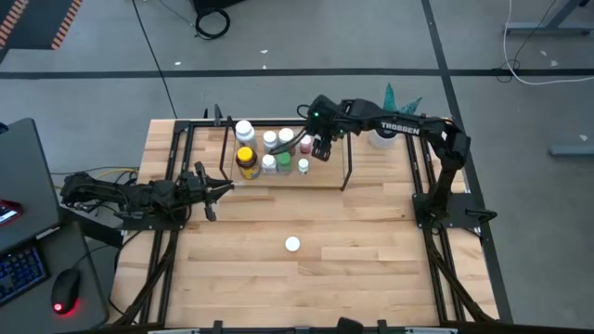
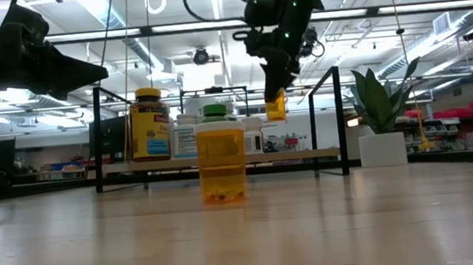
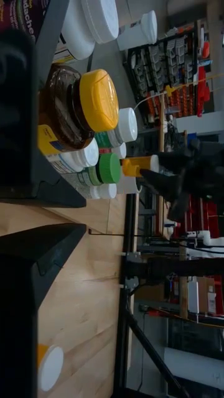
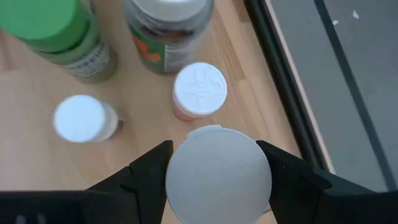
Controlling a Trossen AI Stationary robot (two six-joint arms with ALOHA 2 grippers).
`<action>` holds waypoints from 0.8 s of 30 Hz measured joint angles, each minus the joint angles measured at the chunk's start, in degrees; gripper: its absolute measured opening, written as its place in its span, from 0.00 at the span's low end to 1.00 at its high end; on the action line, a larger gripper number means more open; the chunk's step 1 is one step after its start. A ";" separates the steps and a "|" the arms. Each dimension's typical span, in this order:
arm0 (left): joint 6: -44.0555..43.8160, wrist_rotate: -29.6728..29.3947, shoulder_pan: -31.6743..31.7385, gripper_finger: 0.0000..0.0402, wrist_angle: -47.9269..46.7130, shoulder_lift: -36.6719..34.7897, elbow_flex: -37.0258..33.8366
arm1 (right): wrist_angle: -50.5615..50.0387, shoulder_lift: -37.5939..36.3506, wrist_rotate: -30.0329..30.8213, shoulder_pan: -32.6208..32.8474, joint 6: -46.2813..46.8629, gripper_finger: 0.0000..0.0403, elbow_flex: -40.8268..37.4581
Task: Pick and place medicine bottles onto shelf by color
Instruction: Put the top orange pill bottle on the shelf
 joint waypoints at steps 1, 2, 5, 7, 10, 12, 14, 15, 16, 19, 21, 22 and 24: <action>0.00 -0.02 0.00 0.15 0.00 0.00 0.00 | 1.05 0.00 -0.47 -0.57 -0.01 0.58 -0.99; 0.00 0.00 -0.02 0.15 0.00 0.00 0.00 | 2.54 0.00 -0.70 -1.04 -0.06 0.58 -2.11; 0.01 -0.01 0.00 0.16 0.00 0.00 0.00 | 6.19 0.03 -1.03 -2.01 -0.29 0.58 -5.94; 0.00 -0.02 -0.01 0.16 0.00 0.00 0.00 | 7.18 0.09 -1.07 -2.45 -0.42 0.58 -7.43; 0.00 0.00 0.00 0.14 0.00 0.00 0.00 | 8.64 0.09 -1.10 -2.83 -0.41 0.58 -9.38; 0.00 0.00 0.00 0.14 0.00 0.00 0.00 | 9.00 0.11 -1.25 -2.94 -0.40 0.58 -10.24; 0.00 -0.02 -0.01 0.14 0.00 0.00 0.00 | 9.67 0.11 -1.82 -2.96 -0.41 0.58 -10.39; 0.00 -0.02 0.00 0.14 0.00 0.00 0.00 | 9.89 0.11 -2.29 -2.94 -0.39 0.58 -10.39; 0.00 0.00 -0.02 0.14 0.00 0.00 0.00 | 10.37 0.11 -2.55 -2.92 -0.39 0.58 -10.43; 0.00 -0.01 0.00 0.15 0.00 0.00 0.00 | 12.18 0.11 -2.63 -2.90 -1.12 0.58 -10.44; 0.00 -0.01 -0.01 0.16 0.00 0.00 -0.02 | 12.52 0.11 -2.67 -3.19 -1.45 0.58 -10.44; 0.00 0.00 0.00 0.16 0.00 0.00 0.00 | 12.94 0.27 -2.72 -3.33 -1.46 0.58 -10.43; 0.00 -0.02 -0.02 0.15 0.00 0.00 0.00 | 13.61 0.71 -3.39 -3.69 -1.44 0.58 -10.39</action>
